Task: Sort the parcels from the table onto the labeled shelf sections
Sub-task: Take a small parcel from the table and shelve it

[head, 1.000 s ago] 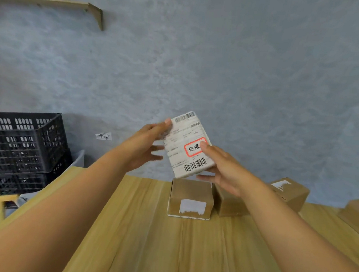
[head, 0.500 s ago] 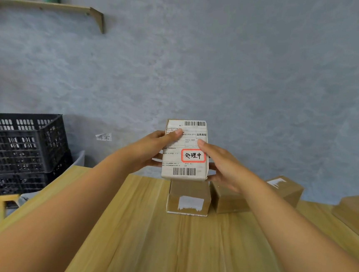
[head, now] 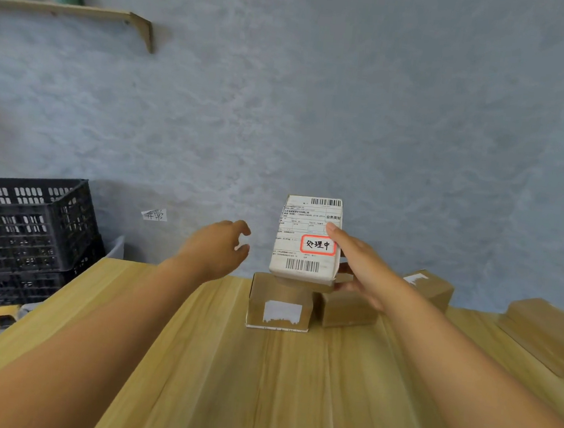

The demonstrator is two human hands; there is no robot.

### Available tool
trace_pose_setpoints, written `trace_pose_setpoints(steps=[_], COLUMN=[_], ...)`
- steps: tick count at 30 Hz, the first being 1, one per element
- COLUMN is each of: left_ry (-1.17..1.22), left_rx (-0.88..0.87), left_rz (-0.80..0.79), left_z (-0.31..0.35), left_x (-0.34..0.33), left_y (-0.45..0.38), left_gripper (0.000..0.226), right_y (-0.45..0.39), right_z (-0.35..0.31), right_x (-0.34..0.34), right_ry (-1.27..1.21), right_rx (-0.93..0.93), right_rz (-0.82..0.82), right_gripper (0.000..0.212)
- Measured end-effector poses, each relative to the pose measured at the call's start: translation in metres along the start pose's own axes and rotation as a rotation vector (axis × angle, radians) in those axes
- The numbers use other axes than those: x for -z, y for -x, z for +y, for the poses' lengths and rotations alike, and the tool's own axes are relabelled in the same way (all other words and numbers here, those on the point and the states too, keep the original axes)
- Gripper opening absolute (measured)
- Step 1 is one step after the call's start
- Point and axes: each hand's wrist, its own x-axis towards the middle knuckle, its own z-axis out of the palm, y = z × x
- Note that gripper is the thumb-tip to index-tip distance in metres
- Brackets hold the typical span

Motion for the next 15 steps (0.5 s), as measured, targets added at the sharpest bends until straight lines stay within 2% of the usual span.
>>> trace_pose_setpoints(steps=[3,10,15], left_ry=[-0.220,-0.388,-0.473], left_rx=[-0.105,-0.200,-0.249], left_rz=[0.023,-0.029,0.019], left_z=[0.007,0.031,0.036], left_x=[-0.006,-0.018,-0.019], left_y=[0.002,-0.002,-0.010], left_gripper=[0.037,0.039,0.035], right_y=[0.006,0.020,0.032], right_z=[0.005,0.017,0.020], right_x=[0.009,0.029,0.041], right_ry=[-0.006,-0.006,-0.003], right_rx=[-0.014,-0.035,-0.051], right_rz=[0.014,0.016,0.079], right_gripper=[0.047,0.052,0.054])
